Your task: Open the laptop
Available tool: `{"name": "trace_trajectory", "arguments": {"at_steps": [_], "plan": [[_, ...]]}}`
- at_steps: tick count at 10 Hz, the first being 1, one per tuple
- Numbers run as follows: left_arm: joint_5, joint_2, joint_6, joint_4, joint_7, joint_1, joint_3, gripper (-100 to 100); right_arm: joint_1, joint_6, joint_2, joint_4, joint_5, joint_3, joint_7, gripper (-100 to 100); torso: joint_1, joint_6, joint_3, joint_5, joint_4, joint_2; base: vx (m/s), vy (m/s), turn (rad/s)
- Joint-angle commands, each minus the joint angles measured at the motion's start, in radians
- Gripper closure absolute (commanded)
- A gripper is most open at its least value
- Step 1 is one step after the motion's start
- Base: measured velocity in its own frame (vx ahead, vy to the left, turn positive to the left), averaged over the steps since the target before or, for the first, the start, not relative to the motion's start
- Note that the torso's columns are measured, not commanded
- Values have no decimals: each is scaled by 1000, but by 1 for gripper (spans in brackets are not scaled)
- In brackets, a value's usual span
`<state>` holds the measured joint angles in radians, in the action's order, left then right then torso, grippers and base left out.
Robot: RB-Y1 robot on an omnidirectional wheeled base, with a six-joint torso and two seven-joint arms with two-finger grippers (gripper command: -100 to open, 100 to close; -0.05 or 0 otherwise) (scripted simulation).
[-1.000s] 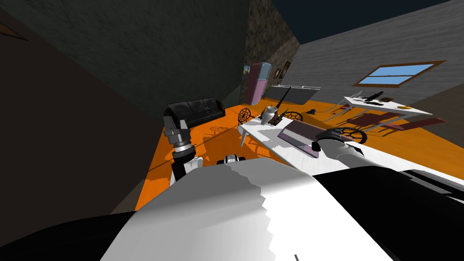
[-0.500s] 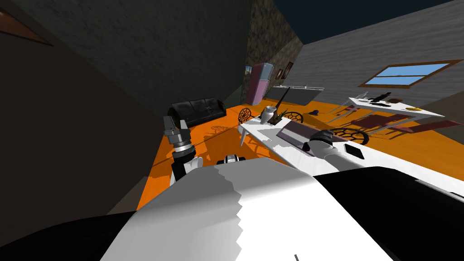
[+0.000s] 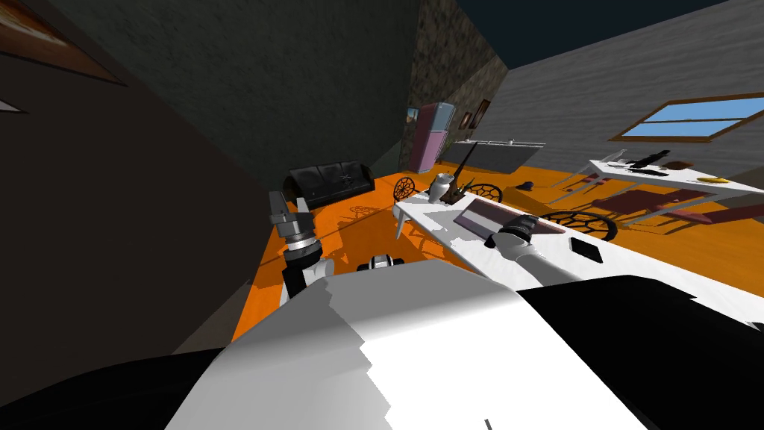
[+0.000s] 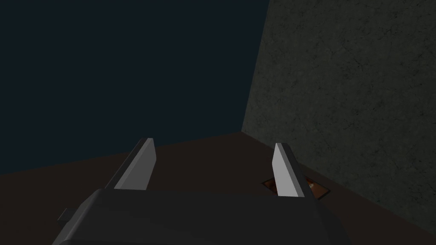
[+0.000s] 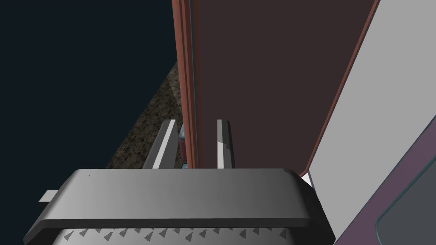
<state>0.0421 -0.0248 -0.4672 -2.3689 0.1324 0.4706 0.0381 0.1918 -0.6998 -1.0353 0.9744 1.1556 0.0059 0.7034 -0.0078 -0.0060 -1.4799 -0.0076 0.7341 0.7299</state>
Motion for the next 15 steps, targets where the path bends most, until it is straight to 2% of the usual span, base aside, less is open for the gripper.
{"name": "trace_trajectory", "arguments": {"at_steps": [1, 2, 3, 4, 5, 6, 7, 9, 10, 11, 12, 13, 14, 15], "plan": [[0, 0, 0, 0, 0, 0, 0, 0, -18, -71, 55, 20, 45, 10, 6, 100, 1, 4, -1, 3, 0, -1, -66, -27, 61], [0, 0, 0, 0, 0, 0, 0, 0, -18, -105, 55, 20, 45, 10, 6, 100, 3, 0, 1, 1, 0, 1, -78, -26, 72], [0, 0, 0, 0, 0, 0, 0, 0, -35, -136, 99, 39, 80, 16, 19, 100, 4, 2, 1, 4, 2, 3, -94, -47, 98], [0, 0, 0, 0, 0, 0, 0, 0, -35, -165, 100, 39, 80, 16, 19, 100, 5, 1, 3, 5, 3, 5, -90, -35, 97], [0, 0, 0, 0, 0, 0, 0, 0, -35, -181, 100, 39, 80, 16, 19, 100, 7, 4, 3, 8, 4, 6, -40, -10, 20], [0, 0, 0, 0, 0, 0, 0, 0, -29, -165, 98, 43, 76, 15, 20, 100, 10, 7, 3, 10, 4, 6, -10, -3, -6], [0, 0, 0, 0, 0, 0, 0, 0, -9, -220, 150, 54, 127, 47, 20, 100, 12, 6, 3, 11, 4, 7, 17, -116, 4], [0, 0, 0, 0, 0, 0, 0, 0, -9, -266, 162, 54, 142, 47, 20, 100, 3, 5, 2, 6, 3, 5, 29, -92, 19], [0, 0, 0, 0, 0, 0, 0, 0, 11, -300, 209, 66, 182, 79, 18, 100, 7, 6, 2, 8, 3, 6, 44, -106, 0], [0, 0, 0, 0, 0, 0, 0, 0, 11, -326, 224, 66, 208, 79, 18, 100, 4, 4, 2, 4, 2, 5, 37, -105, 9], [0, 0, 0, 0, 0, 0, 0, 0, 11, -356, 224, 66, 208, 79, 18, 100, 1, 4, 2, 3, 2, 4, 8, -53, 15], [0, 0, 0, 0, 0, 0, 0, 0, 31, -386, 270, 77, 254, 111, 17, 100, 3, 5, 2, 5, 2, 5, 42, -130, 13], [0, 0, 0, 0, 0, 0, 0, 0, 32, -345, 220, 94, 211, 77, 31, -100, 0, 5, 2, 3, 2, 4, 15, -29, -18], [0, 0, 0, 0, 0, 0, 0, 0, 29, -331, 205, 94, 202, 70, 36, -100, 6, 5, 3, 6, 3, 6, -13, 90, -39]]}}
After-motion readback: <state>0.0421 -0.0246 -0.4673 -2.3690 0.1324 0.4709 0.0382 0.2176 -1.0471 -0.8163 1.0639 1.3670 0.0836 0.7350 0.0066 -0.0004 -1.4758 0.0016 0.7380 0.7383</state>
